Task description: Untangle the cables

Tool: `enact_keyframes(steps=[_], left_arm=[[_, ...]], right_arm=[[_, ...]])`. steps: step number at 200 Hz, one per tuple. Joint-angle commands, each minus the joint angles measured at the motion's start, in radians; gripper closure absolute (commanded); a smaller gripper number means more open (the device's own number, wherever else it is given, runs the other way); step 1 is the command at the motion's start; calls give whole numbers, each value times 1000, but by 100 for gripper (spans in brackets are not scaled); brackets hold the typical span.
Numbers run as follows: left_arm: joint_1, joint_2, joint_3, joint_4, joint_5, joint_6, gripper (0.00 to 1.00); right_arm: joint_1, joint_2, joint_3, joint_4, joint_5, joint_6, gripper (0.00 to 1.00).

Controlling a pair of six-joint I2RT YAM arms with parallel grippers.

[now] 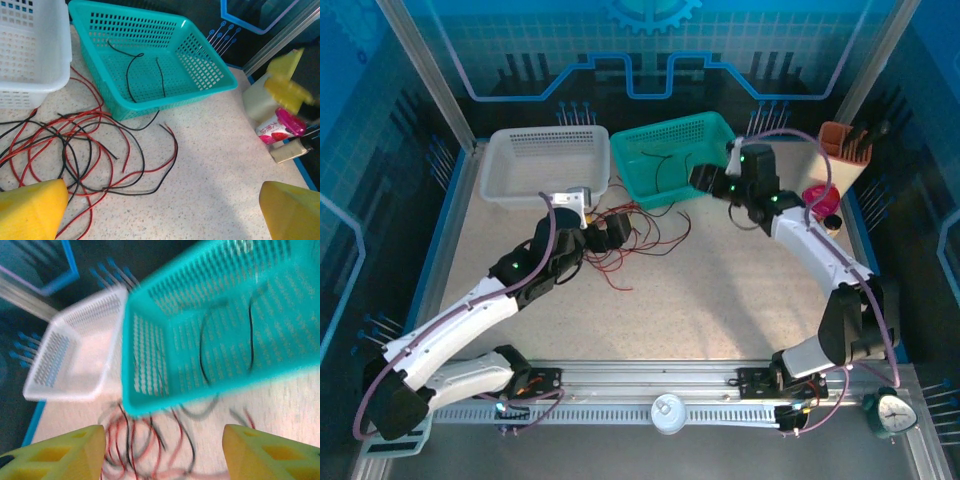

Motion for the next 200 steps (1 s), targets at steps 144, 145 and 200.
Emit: enact_keyframes(steps=[144, 145, 200], left_arm=[[-6, 119, 6, -188, 1, -54, 1], [-6, 119, 6, -188, 2, -54, 1], [-6, 119, 11, -187, 12, -56, 1]], right_arm=[[165, 207, -240, 115, 73, 270, 50], [166, 209, -239, 116, 73, 270, 50], [153, 278, -180, 123, 57, 254, 54]])
